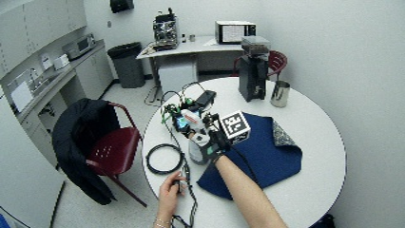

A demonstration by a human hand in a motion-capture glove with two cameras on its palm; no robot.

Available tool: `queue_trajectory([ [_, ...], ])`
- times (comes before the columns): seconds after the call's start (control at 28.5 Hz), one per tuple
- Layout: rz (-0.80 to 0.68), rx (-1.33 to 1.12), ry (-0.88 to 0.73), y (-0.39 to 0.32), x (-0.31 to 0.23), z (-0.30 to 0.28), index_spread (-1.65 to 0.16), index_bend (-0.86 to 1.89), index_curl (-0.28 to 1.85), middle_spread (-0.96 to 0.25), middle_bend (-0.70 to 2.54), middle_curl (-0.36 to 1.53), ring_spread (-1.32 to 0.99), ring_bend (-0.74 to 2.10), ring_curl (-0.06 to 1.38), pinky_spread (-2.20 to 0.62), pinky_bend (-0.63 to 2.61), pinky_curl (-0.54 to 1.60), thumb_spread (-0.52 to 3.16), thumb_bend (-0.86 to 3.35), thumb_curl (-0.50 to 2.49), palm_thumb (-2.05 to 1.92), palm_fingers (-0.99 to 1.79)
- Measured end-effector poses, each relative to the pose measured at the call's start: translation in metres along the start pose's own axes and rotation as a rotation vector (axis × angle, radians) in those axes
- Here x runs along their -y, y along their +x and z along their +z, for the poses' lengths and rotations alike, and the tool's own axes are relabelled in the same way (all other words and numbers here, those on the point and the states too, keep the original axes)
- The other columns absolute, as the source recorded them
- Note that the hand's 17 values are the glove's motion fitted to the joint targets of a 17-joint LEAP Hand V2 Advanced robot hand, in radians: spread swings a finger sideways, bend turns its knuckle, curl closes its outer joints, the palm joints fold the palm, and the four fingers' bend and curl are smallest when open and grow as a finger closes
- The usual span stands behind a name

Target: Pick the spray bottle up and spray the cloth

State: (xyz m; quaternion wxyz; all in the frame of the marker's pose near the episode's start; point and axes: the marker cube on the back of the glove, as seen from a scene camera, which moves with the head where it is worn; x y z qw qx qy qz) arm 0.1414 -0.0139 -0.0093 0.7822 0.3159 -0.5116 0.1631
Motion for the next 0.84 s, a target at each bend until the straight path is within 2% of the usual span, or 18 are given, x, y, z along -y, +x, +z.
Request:
queue_trajectory([
  [0.25,0.026,-0.036,-0.046,0.012,-0.02,-0.001,-0.27,0.14,0.42,-0.14,0.37,0.48,-0.14,0.51,0.43,-0.01,0.26,0.36,0.69,-0.03,0.63,1.0,0.98],
  [0.39,0.024,-0.084,-0.082,0.007,-0.035,-0.027,-0.29,0.04,0.38,-0.14,0.34,0.47,-0.13,0.47,0.43,0.04,0.3,0.39,0.76,-0.03,0.61,0.97,0.79],
  [0.67,0.049,-0.228,-0.066,0.013,-0.092,-0.109,-0.31,0.08,0.3,-0.14,0.35,0.46,-0.12,0.47,0.4,0.08,0.29,0.36,0.83,-0.02,0.6,0.97,0.84],
  [0.84,0.062,-0.306,-0.041,0.021,-0.12,-0.134,-0.31,0.09,0.28,-0.14,0.37,0.46,-0.12,0.47,0.4,0.09,0.28,0.36,0.85,-0.02,0.59,0.96,0.86],
])
